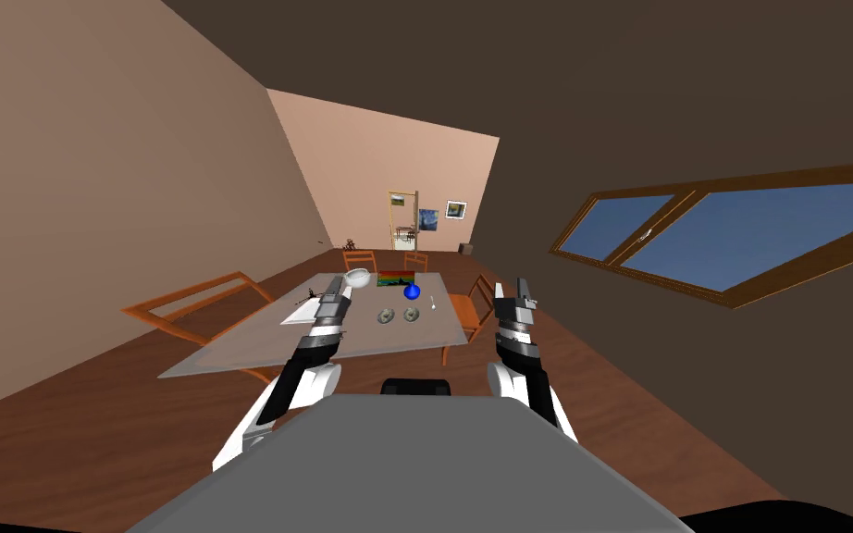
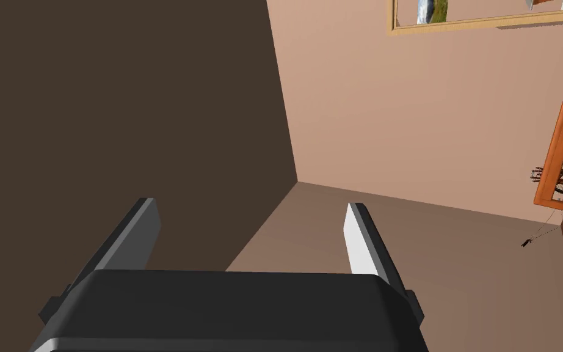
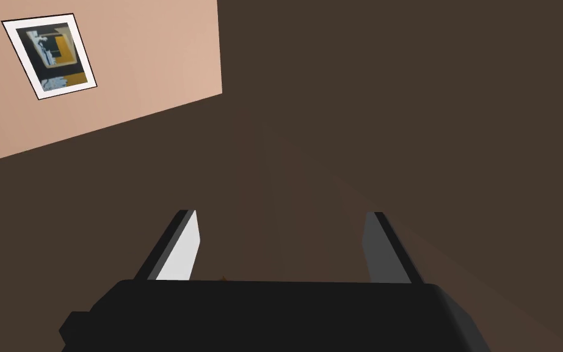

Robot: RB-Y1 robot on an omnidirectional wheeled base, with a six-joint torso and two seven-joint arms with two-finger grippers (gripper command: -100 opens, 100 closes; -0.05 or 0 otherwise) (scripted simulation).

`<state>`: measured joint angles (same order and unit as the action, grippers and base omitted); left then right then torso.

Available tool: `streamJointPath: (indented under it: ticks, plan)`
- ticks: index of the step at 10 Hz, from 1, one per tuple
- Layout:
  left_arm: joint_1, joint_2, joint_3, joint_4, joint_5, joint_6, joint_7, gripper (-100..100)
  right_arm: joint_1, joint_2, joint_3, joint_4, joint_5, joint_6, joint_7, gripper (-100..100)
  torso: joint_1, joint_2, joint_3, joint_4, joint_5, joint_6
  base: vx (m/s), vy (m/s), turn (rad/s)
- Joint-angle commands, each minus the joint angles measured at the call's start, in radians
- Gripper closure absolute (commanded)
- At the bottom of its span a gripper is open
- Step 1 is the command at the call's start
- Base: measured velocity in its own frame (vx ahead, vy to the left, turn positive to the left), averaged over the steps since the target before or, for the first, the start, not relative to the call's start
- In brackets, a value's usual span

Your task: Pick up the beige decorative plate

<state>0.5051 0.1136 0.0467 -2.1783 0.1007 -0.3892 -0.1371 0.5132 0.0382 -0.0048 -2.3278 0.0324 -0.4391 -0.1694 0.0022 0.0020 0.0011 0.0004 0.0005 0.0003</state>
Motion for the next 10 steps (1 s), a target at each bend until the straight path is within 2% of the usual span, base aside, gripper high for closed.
streamJointPath:
  ticks: [1,3,5,8,9,10]
  plan:
    - [-0.022,0.014,-0.008,0.050,0.019,0.042,0.005,-100,0.000,0.000,0.000,0.000,0.000,0.000,0.000,0,0.000,0.000,0.000,0.000,0.000,0.000,-0.037,0.026,-0.170]
    - [-0.034,0.021,-0.013,0.091,0.033,0.061,0.010,-100,0.000,0.000,0.000,0.000,0.000,0.000,0.000,0,0.000,0.000,0.000,0.000,0.000,0.000,-0.035,0.029,-0.090]
    - [-0.061,0.031,-0.023,0.164,0.062,0.103,0.019,-100,0.000,0.000,0.000,0.000,0.000,0.000,0.000,0,-0.001,0.000,0.000,0.000,0.000,0.000,-0.033,0.022,-0.144]
    - [-0.076,0.035,-0.028,0.224,0.078,0.125,0.024,-100,0.000,0.000,0.000,0.000,0.000,0.000,0.000,0,0.000,-0.001,0.000,0.000,0.000,0.000,-0.023,0.020,-0.085]
    - [-0.092,0.038,-0.032,0.263,0.093,0.148,0.030,-100,0.000,0.000,0.000,0.000,0.000,0.000,0.000,0,-0.001,-0.001,-0.001,0.000,0.000,-0.001,-0.019,0.017,-0.113]
    - [-0.092,0.038,-0.032,0.273,0.093,0.148,0.030,-100,0.000,0.000,0.000,0.000,0.000,0.000,0.000,0,-0.001,-0.001,-0.001,0.000,0.000,0.000,-0.020,0.017,-0.076]
